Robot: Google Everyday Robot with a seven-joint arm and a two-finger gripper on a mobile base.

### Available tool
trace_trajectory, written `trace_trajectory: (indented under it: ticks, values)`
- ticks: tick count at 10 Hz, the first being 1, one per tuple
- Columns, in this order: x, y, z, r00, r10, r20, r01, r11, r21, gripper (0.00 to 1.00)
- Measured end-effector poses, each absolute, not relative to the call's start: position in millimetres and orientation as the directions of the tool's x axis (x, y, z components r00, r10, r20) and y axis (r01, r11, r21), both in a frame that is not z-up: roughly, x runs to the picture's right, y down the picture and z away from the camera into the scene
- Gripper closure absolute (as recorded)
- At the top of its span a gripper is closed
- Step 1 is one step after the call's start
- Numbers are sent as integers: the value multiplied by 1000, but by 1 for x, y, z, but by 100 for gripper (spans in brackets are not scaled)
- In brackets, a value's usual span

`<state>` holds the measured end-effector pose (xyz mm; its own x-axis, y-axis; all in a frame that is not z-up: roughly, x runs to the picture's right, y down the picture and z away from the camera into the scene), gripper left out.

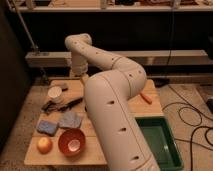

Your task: Place brush in paper cup

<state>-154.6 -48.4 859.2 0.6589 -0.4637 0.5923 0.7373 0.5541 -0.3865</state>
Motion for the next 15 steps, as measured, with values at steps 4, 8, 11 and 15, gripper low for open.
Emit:
trace_trajectory:
  ticks: [4, 8, 11, 15]
  values:
    - [-154, -49, 859, 660, -466, 590, 737, 555, -386, 22]
    - [-155, -48, 859, 662, -462, 589, 734, 559, -386, 22]
    - [-152, -24, 865, 678, -438, 590, 703, 622, -345, 22]
    - [-158, -5, 866, 663, -401, 632, 702, 626, -339, 22]
